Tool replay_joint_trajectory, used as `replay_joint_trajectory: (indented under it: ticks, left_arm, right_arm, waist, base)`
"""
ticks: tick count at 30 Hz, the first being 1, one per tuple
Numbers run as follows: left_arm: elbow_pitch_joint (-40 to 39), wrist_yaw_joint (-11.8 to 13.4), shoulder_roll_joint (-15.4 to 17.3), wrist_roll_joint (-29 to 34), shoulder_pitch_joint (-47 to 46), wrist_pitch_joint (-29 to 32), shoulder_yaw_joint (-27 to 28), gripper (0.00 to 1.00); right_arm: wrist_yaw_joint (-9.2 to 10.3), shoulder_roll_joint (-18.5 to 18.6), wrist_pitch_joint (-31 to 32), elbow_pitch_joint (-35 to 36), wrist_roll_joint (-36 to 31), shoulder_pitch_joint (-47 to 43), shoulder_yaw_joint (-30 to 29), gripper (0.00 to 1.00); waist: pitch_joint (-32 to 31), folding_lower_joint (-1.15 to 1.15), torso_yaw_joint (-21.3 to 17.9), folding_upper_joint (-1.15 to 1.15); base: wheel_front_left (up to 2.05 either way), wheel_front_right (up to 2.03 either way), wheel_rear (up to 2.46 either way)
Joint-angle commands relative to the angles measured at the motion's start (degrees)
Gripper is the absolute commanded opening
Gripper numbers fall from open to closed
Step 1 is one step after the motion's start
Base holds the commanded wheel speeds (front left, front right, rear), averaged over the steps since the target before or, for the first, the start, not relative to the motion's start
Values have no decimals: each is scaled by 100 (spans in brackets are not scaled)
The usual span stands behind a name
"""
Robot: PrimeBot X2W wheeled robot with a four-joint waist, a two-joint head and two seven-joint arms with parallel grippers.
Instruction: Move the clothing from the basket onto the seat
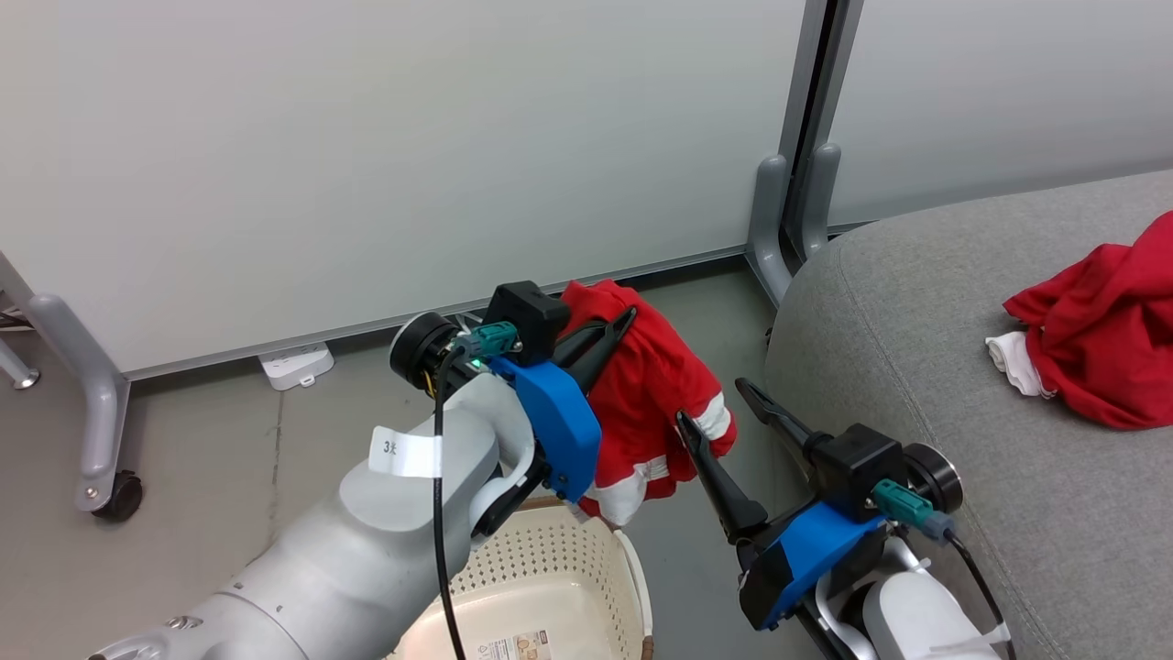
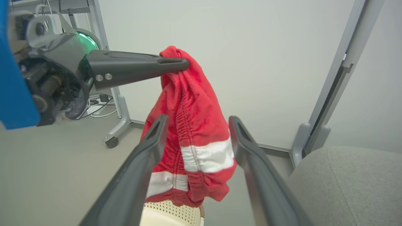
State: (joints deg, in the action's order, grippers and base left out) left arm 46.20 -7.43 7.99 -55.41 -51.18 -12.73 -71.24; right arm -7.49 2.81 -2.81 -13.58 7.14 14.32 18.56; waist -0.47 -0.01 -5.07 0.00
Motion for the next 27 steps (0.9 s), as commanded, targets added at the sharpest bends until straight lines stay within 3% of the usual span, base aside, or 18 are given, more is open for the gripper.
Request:
replay_joint_trajectory:
  ticks: [1,9,21,22,23,27]
  left_arm:
    - [-14,-7,-4,-16,-62,-26,-19,0]
    - [-70,-7,-48,-28,-92,-2,-90,0]
    - [-319,-7,-161,12,-139,26,-159,0]
    - [-334,-7,-157,13,-140,30,-164,0]
    - [-347,-7,-155,15,-139,31,-169,0]
    - [-379,-7,-113,17,-128,15,-182,0]
  right_arm:
    - [-1,15,2,18,38,-103,11,100]
    - [-1,15,112,-337,-16,158,33,100]
    - [-1,14,-89,-2019,350,1206,405,100]
    - [-1,15,-121,-2129,414,1270,455,39]
    - [-1,15,-169,-2221,456,1338,502,0]
    - [-1,15,-316,-2506,664,1486,682,0]
  waist:
    - [2,1,0,0]
    - [53,1,23,0]
    - [119,1,52,0]
    - [119,1,53,0]
    - [117,1,54,0]
    - [104,1,36,0]
  base:
    - [0,0,0]
    - [0,0,0]
    - [0,0,0]
    - [0,0,0]
    - [0,0,0]
    - [0,0,0]
